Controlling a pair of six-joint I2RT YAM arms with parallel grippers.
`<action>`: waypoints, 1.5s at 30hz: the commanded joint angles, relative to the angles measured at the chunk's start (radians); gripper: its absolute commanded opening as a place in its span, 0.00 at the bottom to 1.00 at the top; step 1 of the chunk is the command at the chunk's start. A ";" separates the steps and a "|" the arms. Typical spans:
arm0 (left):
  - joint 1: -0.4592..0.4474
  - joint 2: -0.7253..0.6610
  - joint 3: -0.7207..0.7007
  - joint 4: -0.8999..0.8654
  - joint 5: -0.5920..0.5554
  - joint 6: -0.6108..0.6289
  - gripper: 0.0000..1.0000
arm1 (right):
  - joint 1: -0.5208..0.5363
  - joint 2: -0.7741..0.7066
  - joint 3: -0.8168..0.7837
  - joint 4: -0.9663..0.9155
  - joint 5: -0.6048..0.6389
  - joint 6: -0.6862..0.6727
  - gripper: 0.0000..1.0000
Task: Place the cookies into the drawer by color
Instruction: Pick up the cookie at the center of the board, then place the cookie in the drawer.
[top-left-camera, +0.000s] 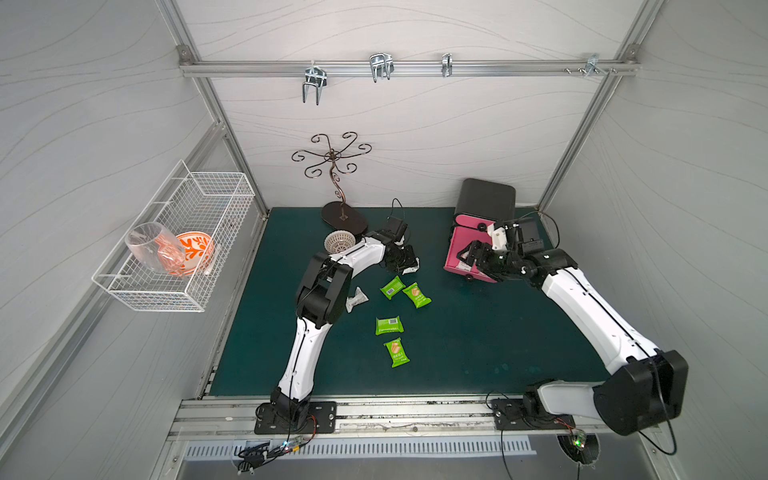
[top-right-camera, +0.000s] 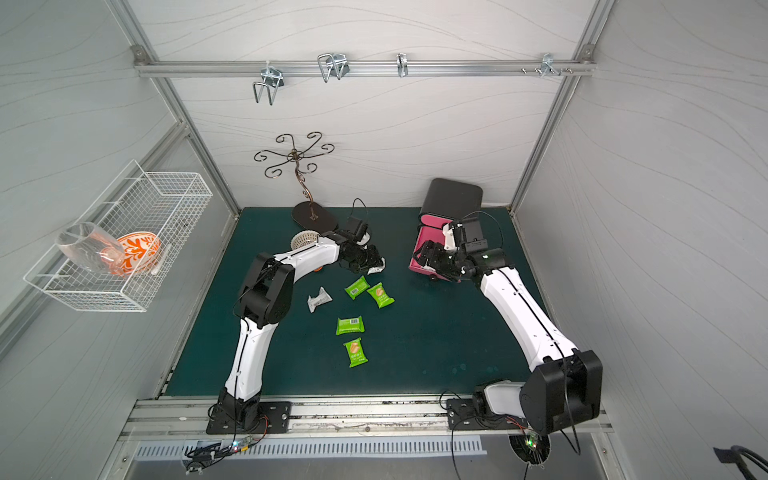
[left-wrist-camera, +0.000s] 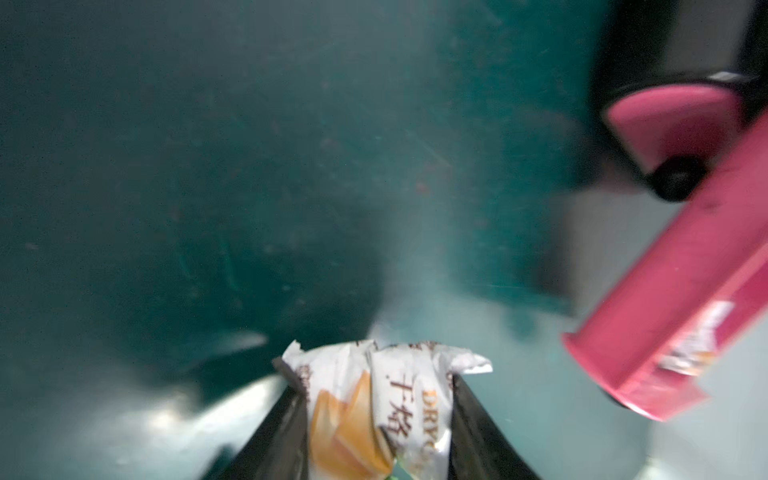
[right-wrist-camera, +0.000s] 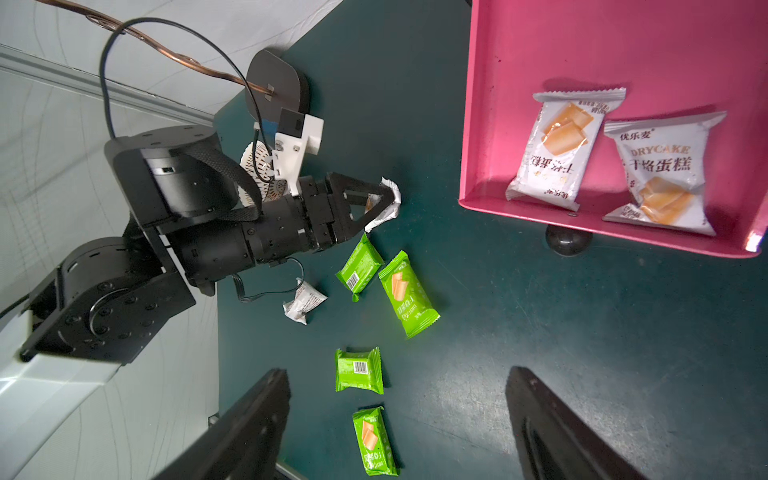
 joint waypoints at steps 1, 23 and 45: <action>-0.002 -0.085 -0.031 0.198 0.111 -0.159 0.48 | -0.002 -0.030 -0.005 -0.020 0.002 0.016 0.86; -0.124 0.074 0.132 0.710 0.150 -0.769 0.46 | 0.023 -0.048 0.039 -0.070 0.090 -0.006 0.87; -0.151 0.190 0.354 0.619 0.138 -0.777 0.88 | 0.040 -0.065 0.102 -0.131 0.180 -0.074 0.87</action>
